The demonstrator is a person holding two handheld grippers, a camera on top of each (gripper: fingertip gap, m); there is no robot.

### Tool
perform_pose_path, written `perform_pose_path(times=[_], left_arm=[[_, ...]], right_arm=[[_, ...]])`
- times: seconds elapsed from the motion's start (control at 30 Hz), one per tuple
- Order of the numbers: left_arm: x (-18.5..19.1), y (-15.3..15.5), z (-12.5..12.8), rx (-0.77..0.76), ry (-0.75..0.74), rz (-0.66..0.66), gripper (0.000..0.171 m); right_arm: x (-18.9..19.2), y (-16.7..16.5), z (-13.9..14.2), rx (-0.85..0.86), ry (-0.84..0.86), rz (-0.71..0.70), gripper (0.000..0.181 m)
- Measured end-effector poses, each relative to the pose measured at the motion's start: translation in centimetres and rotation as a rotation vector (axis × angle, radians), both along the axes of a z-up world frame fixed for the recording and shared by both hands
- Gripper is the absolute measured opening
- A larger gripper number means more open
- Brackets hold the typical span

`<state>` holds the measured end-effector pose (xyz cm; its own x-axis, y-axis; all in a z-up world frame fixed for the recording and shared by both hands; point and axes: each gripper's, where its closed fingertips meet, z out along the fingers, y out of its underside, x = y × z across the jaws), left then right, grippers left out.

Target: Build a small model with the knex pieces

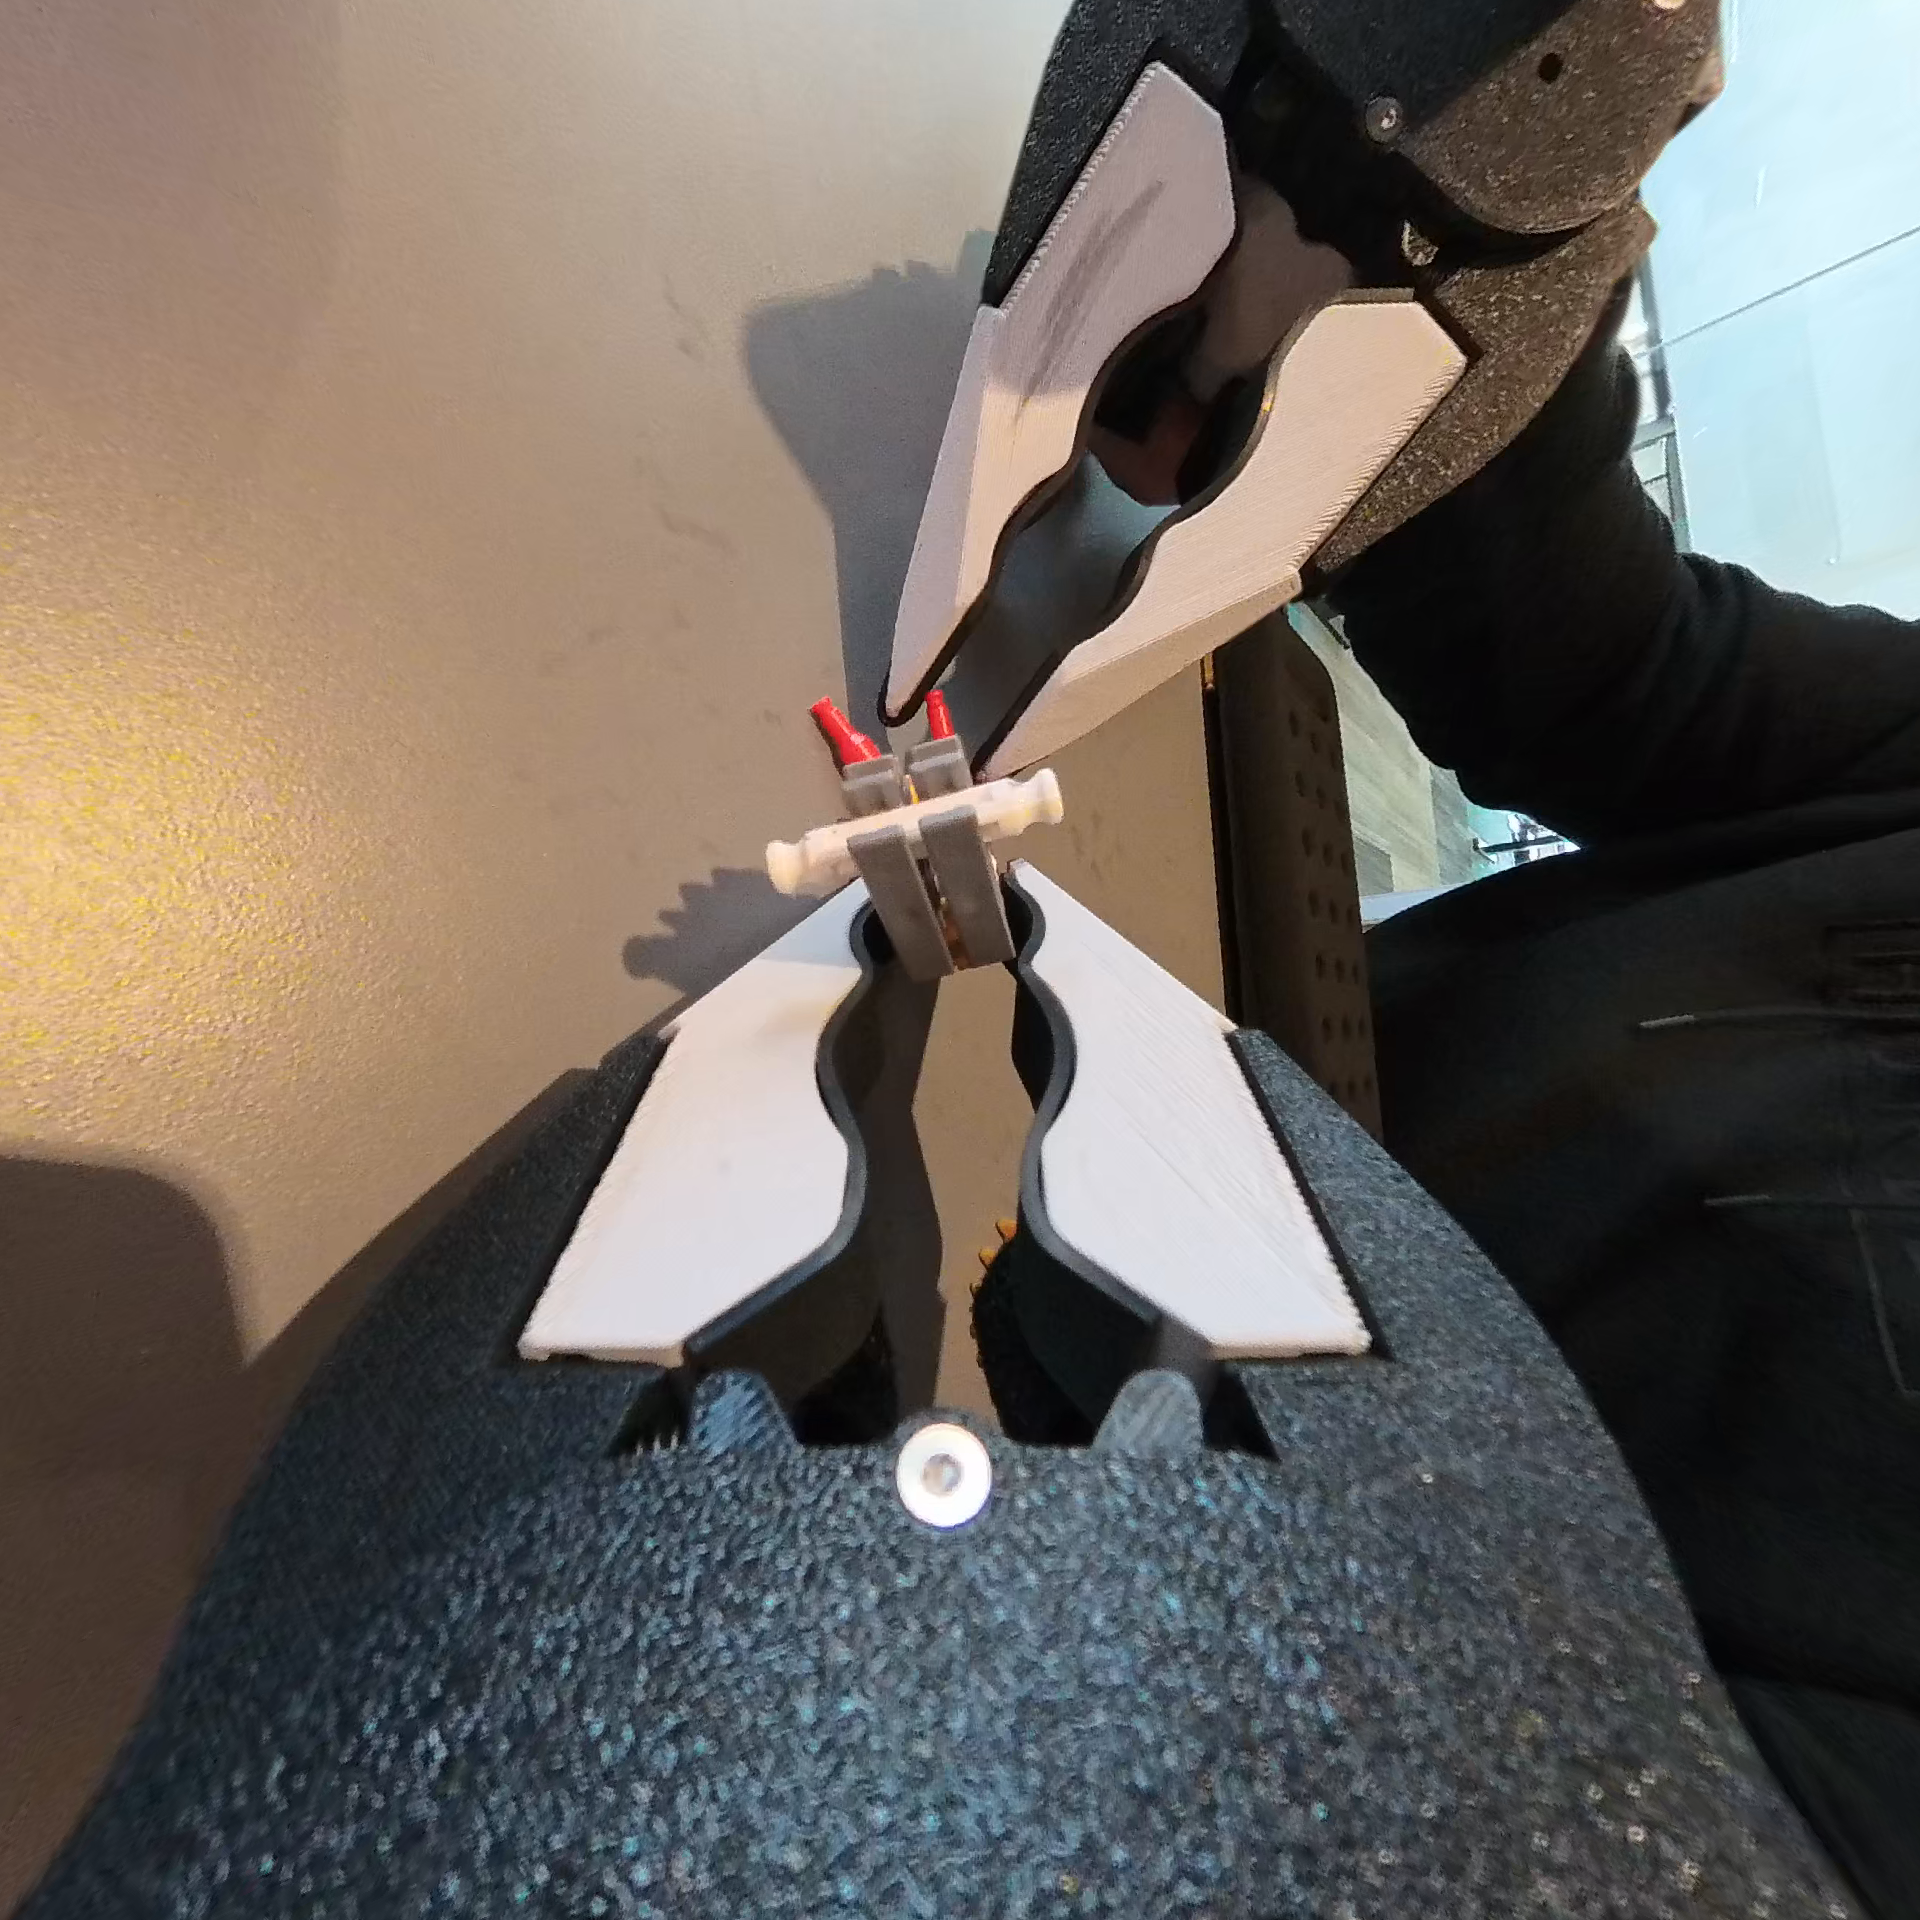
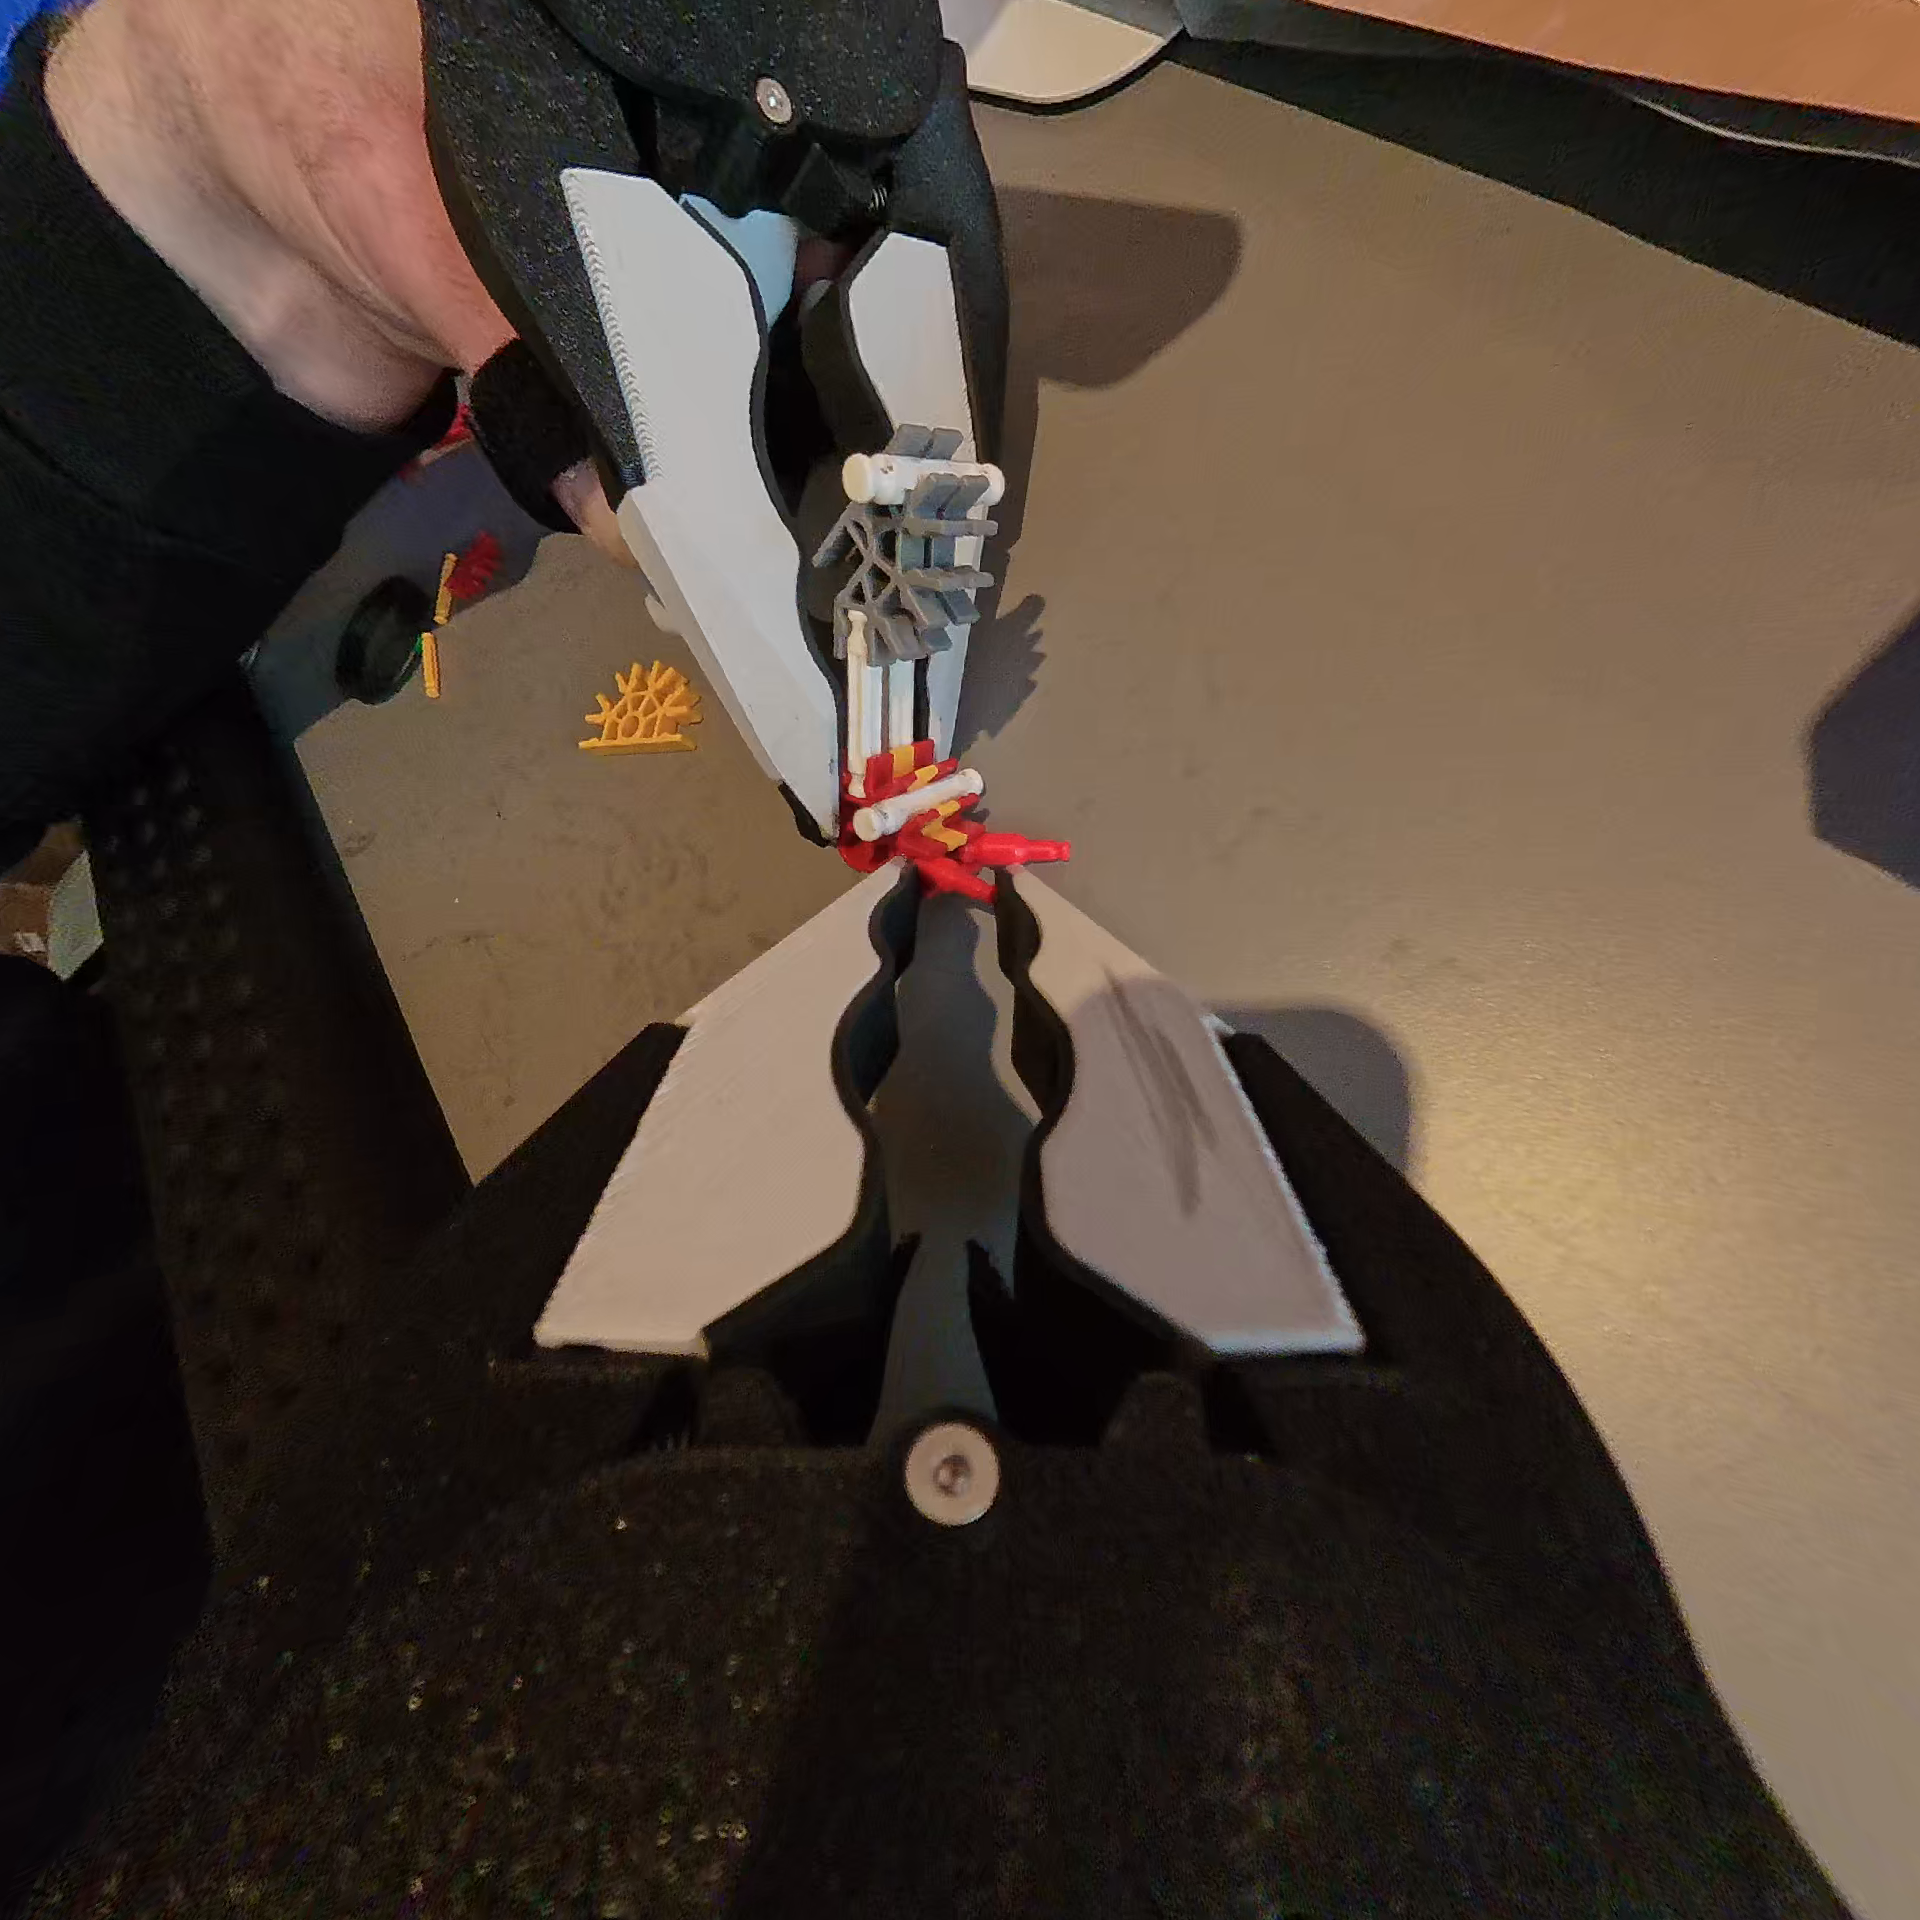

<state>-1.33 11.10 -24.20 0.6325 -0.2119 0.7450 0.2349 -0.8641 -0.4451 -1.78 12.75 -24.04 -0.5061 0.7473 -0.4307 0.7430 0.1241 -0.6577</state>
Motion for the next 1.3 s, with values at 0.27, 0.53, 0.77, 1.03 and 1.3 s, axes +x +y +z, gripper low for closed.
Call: perform_pose_path(times=[0.27,0.53,0.77,1.03,1.3], left_arm=[[0.0,0.0,0.0,0.001,0.005,0.006,0.016],[-0.3,0.1,0.0,0.003,0.011,0.015,0.016],[-0.5,0.1,0.0,0.004,0.007,0.01,0.016],[-0.5,0.1,0.0,-0.009,-0.013,-0.028,0.016],[-0.6,0.1,0.0,-0.019,-0.032,-0.05,0.016]], right_arm=[[-0.1,0.0,0.0,0.11,0.021,-0.011,0.014],[-0.2,0.1,0.0,0.202,0.014,0.005,0.014],[-0.5,0.3,0.4,0.394,0.173,0.043,0.013],[-0.4,0.0,0.9,0.708,0.345,0.359,0.011],[-0.7,-0.1,1.3,0.758,0.43,0.507,0.006]])
